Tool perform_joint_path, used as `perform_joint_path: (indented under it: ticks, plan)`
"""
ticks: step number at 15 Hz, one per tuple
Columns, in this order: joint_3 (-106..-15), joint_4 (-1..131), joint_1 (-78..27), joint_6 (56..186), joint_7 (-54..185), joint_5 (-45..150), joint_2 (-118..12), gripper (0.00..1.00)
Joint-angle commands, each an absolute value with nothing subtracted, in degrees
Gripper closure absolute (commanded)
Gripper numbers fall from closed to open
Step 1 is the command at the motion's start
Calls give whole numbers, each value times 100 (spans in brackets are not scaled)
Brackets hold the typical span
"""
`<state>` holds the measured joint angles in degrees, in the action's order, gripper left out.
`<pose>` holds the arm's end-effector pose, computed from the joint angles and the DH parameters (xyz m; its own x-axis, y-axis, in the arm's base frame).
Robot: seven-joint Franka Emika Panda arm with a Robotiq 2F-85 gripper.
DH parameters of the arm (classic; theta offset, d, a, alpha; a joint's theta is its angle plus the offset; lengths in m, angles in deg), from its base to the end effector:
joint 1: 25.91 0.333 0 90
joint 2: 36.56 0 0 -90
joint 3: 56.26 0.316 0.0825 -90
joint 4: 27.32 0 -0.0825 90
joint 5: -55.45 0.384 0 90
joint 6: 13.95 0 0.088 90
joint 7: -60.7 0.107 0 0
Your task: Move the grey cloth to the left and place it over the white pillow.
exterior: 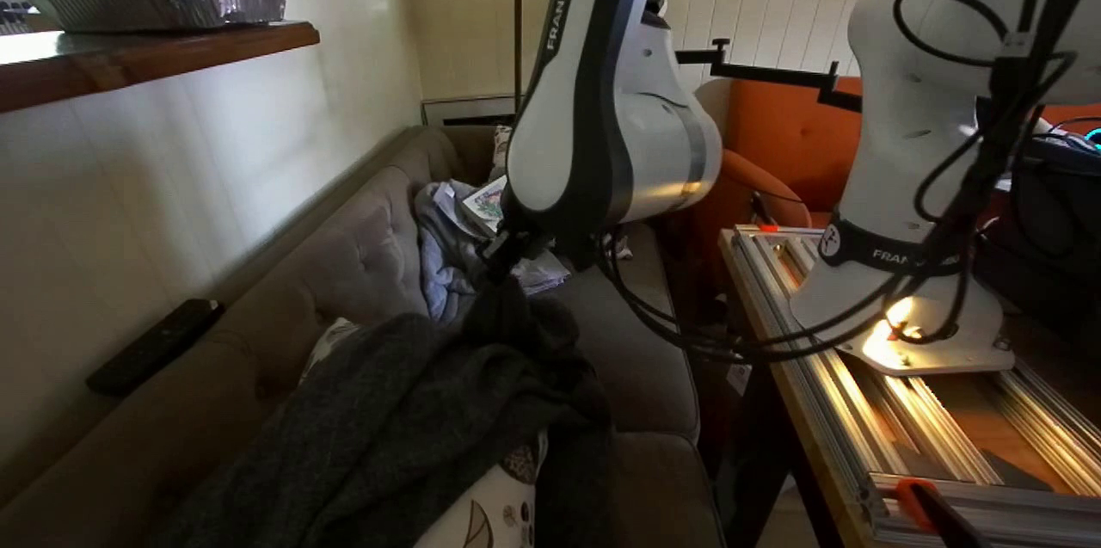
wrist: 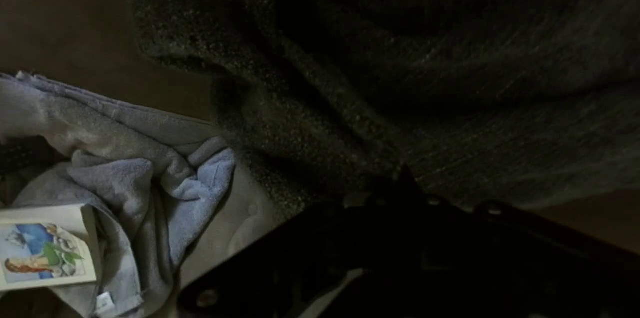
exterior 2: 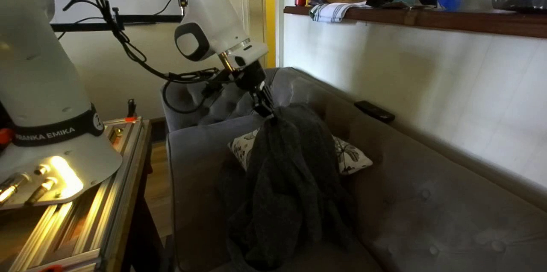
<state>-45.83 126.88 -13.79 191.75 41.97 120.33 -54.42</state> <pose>0.3843 0.0416 0.1849 0.7936 -0.3939 0.4637 -0.4427 -0.8967 -0.0041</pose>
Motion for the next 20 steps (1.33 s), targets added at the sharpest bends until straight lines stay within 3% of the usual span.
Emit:
perform_joint_path:
  ticks: [1, 7, 9, 20]
  plan:
    - [-4592, 12677, -1023, 19302, 3813, 12452, -5442, 94]
    - [-4672, 12661, -544, 19466, 3295, 12928, -5439, 94]
    - [-4592, 12665, -420, 19623, 3067, 12492, -5198, 99]
    - [-4591, 10750, 705, 19357, -1324, 13711, -5130, 99]
